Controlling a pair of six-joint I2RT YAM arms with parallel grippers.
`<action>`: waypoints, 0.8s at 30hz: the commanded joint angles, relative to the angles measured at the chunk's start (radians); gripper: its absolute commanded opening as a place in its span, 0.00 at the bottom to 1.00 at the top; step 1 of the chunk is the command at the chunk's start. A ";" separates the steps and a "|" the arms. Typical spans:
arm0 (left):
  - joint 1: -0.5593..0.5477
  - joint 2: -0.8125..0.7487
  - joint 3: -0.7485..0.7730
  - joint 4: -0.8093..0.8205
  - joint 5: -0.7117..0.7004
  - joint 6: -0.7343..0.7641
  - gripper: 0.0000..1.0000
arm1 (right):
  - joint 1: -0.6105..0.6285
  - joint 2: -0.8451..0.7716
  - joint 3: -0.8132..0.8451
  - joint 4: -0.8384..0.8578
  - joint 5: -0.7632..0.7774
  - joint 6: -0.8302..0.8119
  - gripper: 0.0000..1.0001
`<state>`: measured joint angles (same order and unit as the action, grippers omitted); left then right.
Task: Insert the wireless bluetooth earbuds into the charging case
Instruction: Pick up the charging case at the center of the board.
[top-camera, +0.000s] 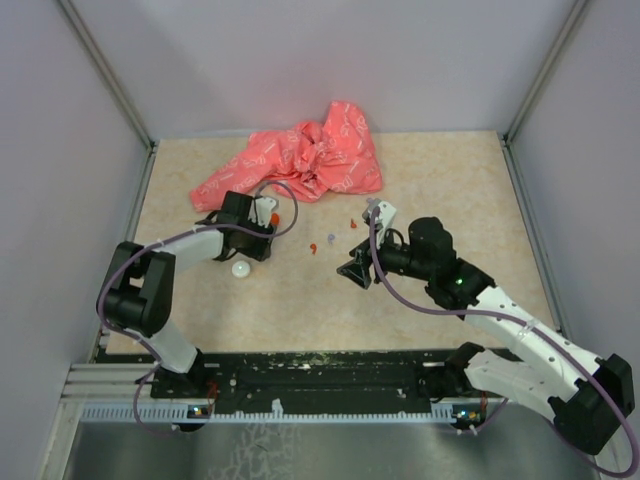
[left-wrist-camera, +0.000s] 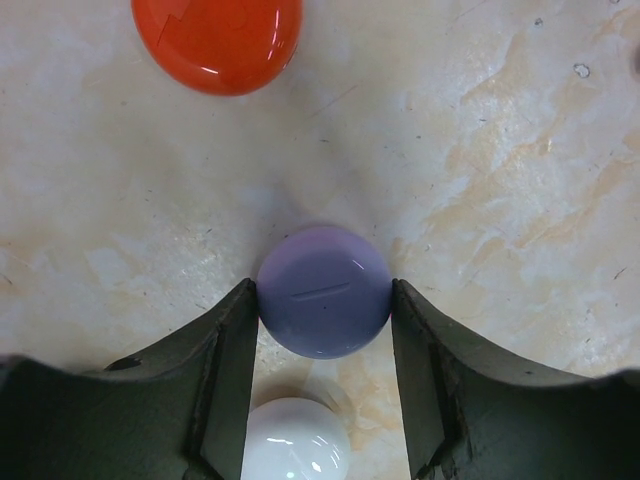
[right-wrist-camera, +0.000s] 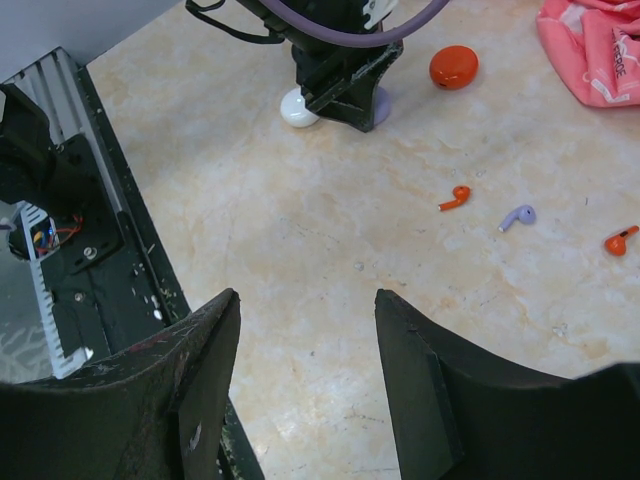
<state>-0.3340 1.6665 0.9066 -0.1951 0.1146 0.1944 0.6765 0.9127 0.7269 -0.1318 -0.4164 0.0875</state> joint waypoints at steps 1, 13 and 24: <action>-0.017 0.010 0.007 -0.047 -0.005 0.013 0.55 | 0.000 -0.003 0.016 0.023 -0.011 -0.013 0.56; -0.083 -0.208 -0.064 0.049 0.060 -0.018 0.40 | 0.000 0.040 0.073 -0.031 0.004 0.028 0.56; -0.168 -0.495 -0.186 0.264 0.182 0.057 0.37 | -0.013 0.138 0.214 -0.106 0.032 0.096 0.56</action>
<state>-0.4683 1.2446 0.7578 -0.0513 0.2234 0.1955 0.6754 1.0191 0.8425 -0.2367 -0.3912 0.1459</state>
